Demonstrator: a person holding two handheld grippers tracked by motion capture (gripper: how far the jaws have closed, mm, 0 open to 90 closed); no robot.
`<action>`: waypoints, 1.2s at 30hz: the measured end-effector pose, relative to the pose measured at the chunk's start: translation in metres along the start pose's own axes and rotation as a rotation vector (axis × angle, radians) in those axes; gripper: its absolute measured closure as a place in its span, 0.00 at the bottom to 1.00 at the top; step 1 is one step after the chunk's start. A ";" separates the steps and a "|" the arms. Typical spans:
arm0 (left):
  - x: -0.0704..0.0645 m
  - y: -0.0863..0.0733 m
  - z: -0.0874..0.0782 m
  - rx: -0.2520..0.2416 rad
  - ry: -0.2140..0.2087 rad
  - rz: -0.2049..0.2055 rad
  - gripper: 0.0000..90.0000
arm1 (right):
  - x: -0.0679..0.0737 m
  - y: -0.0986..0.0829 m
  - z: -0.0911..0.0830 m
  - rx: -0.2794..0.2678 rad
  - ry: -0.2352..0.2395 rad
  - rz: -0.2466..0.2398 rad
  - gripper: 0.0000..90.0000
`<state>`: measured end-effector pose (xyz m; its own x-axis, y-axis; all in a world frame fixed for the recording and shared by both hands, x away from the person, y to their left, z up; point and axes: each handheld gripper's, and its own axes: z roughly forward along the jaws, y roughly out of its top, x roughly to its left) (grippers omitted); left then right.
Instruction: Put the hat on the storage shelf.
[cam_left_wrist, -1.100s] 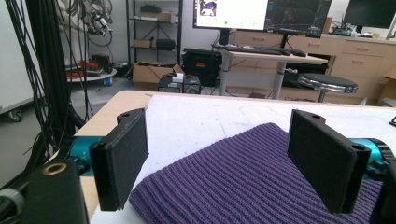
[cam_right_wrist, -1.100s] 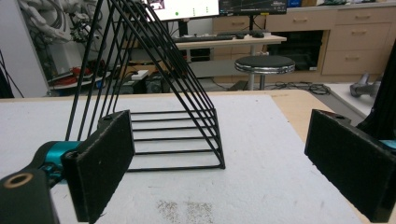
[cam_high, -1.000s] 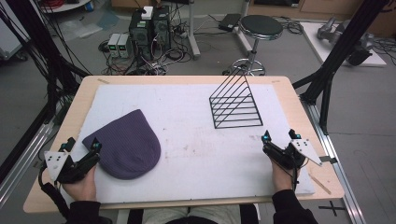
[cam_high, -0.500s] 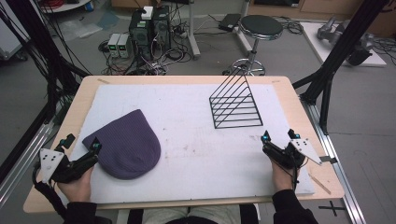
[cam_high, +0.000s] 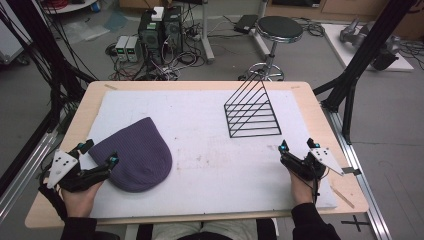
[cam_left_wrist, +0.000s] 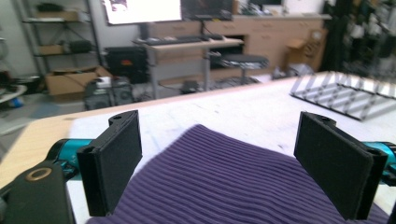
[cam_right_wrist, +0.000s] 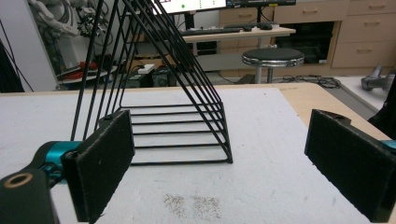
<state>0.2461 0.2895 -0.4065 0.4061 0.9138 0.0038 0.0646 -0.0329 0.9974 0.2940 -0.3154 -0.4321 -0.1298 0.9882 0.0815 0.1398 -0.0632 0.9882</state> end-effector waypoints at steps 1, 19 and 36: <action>-0.001 0.001 0.001 0.007 -0.019 -0.006 0.15 | 0.000 0.000 0.001 0.002 0.006 -0.002 0.08; -0.008 0.014 0.011 0.144 -0.231 0.115 0.14 | 0.001 -0.001 0.003 0.026 0.037 -0.008 0.08; -0.018 0.006 0.018 0.240 -0.411 0.176 0.14 | 0.001 -0.002 0.004 0.033 0.046 -0.001 0.08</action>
<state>0.2561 0.2658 -0.4019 0.7519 0.6526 0.0937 0.1509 -0.3087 0.9391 0.2971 -0.3138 -0.4341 -0.1750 0.9807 0.0870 0.1719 -0.0566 0.9835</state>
